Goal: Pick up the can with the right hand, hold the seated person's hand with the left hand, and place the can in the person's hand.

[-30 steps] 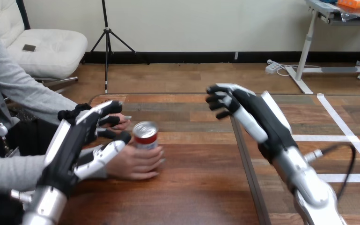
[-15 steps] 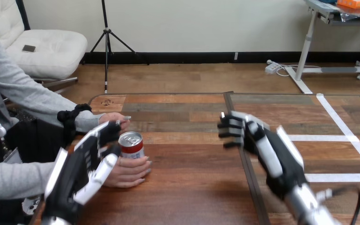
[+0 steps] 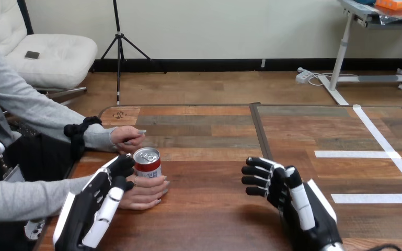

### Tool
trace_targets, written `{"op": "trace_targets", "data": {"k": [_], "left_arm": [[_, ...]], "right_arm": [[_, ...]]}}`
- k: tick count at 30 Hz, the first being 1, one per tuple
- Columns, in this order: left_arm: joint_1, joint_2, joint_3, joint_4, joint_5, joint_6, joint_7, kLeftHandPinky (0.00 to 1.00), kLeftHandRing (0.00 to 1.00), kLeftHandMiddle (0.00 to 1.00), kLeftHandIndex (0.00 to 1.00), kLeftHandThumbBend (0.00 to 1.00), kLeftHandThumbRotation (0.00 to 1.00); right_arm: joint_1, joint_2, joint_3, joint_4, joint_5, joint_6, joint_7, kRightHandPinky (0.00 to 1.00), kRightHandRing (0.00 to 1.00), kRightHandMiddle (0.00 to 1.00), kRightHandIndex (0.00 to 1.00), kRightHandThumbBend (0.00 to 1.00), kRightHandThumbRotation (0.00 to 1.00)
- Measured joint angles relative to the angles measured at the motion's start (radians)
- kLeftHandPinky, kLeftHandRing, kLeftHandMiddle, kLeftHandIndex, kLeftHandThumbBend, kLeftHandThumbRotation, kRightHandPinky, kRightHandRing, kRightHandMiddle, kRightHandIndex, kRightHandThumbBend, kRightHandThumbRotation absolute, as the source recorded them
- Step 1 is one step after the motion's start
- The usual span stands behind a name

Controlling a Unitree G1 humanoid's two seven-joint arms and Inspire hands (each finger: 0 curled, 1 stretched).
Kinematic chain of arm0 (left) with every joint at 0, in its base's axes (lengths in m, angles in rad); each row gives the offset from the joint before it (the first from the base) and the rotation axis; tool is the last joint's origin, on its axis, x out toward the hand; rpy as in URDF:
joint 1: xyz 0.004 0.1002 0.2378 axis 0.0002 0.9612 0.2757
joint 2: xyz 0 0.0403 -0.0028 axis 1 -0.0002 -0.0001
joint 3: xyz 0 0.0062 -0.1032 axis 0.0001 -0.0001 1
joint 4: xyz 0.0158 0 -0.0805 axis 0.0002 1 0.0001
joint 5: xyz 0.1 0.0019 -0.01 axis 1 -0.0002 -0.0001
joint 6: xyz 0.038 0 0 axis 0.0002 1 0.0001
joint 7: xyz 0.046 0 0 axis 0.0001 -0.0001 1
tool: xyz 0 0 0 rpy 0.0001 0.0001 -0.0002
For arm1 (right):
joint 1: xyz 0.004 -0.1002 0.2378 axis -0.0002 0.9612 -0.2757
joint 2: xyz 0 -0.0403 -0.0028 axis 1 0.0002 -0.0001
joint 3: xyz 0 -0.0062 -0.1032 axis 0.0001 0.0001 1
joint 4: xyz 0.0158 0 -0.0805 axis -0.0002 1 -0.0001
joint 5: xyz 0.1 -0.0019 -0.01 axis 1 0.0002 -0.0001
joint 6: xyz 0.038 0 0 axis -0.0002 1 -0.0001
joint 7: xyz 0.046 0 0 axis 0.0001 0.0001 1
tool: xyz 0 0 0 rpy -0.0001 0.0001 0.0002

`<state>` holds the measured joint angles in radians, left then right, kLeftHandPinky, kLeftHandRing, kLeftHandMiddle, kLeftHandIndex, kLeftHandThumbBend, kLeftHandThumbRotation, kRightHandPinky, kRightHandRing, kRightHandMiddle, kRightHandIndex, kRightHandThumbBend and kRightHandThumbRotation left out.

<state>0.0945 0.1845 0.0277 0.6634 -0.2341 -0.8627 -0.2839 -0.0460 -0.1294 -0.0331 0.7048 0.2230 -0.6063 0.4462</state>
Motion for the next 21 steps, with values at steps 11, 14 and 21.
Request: {"op": "trace_targets", "data": {"k": [11,14,21], "left_arm": [[0.002,-0.053,0.026,0.003,-0.040,0.011,-0.042,0.84,0.88,0.88,0.87,0.41,0.76],[0.000,-0.061,0.032,0.003,-0.041,0.024,-0.043,0.86,0.89,0.89,0.89,0.40,0.76],[-0.010,-0.077,0.049,0.003,-0.044,0.054,-0.043,0.91,0.92,0.91,0.91,0.37,0.79]], "right_arm": [[-0.004,0.041,-0.041,0.003,0.051,-0.001,0.003,0.80,0.80,0.80,0.80,0.82,0.98],[-0.007,0.049,-0.056,0.004,0.061,0.000,0.006,0.81,0.80,0.80,0.80,0.82,0.97],[-0.015,0.050,-0.077,0.011,0.072,0.001,0.004,0.79,0.79,0.79,0.79,0.83,0.96]]}}
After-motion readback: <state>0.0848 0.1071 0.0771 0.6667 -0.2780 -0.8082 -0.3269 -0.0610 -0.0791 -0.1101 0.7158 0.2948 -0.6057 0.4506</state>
